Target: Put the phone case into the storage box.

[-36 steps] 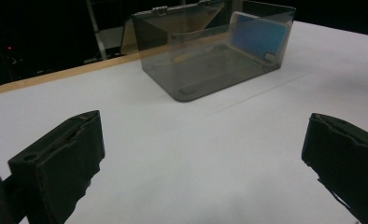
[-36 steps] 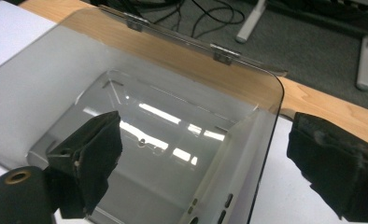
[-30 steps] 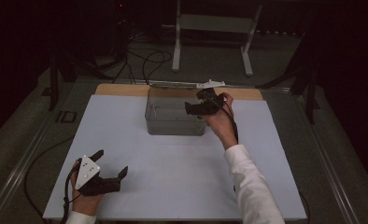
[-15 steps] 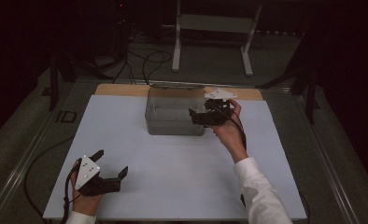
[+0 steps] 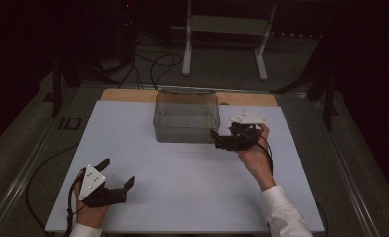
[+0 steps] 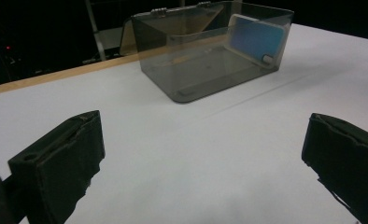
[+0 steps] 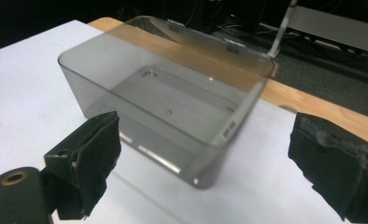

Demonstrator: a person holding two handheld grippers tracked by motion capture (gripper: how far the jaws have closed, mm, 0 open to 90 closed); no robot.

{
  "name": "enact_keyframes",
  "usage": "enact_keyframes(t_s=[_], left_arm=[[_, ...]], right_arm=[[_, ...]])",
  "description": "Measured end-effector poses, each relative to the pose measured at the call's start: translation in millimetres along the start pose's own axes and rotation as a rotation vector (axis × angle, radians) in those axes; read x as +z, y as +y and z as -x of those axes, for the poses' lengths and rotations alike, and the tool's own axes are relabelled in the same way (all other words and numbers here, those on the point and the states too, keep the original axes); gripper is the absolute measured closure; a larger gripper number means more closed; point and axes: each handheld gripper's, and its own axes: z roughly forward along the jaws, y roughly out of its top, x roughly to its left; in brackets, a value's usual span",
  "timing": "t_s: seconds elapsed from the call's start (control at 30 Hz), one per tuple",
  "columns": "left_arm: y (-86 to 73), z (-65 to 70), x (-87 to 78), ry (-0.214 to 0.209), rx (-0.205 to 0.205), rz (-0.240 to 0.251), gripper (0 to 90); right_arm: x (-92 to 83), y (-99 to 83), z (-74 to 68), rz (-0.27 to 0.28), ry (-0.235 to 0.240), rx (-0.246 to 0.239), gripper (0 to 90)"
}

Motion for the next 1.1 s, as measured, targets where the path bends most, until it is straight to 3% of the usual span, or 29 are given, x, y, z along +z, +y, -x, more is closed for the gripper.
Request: enact_keyframes(t_s=[0.27, 0.4, 0.47, 0.63, 0.87, 1.1], left_arm=[[-0.1, -1.9, -0.7, 0.000, -0.015, 0.005, 0.2], [0.7, -3.2, -2.6, 0.001, -0.016, 0.012, 0.2], [0.9, -4.4, -3.7, 0.003, -0.019, 0.017, 0.2], [1.4, -6.2, -5.1, 0.002, -0.030, 0.029, 0.2], [1.8, -6.9, -6.1, -0.007, -0.028, 0.037, 0.2], [2.0, -6.0, -6.7, -0.010, -0.024, 0.045, 0.2]], right_arm=[[-22.2, -36.5, 8.0, 0.006, -0.017, 0.013, 9.3], [-35.0, -51.9, 6.9, 0.040, -0.014, 0.013, 9.5], [-40.6, -59.9, 4.6, 0.049, -0.025, -0.020, 9.5], [-54.0, -72.3, 1.0, 0.089, -0.016, -0.018, 9.5], [-65.6, -107.6, 7.7, 0.133, -0.041, 0.023, 10.9], [-77.1, -124.1, 10.5, 0.156, -0.039, 0.049, 10.7]])
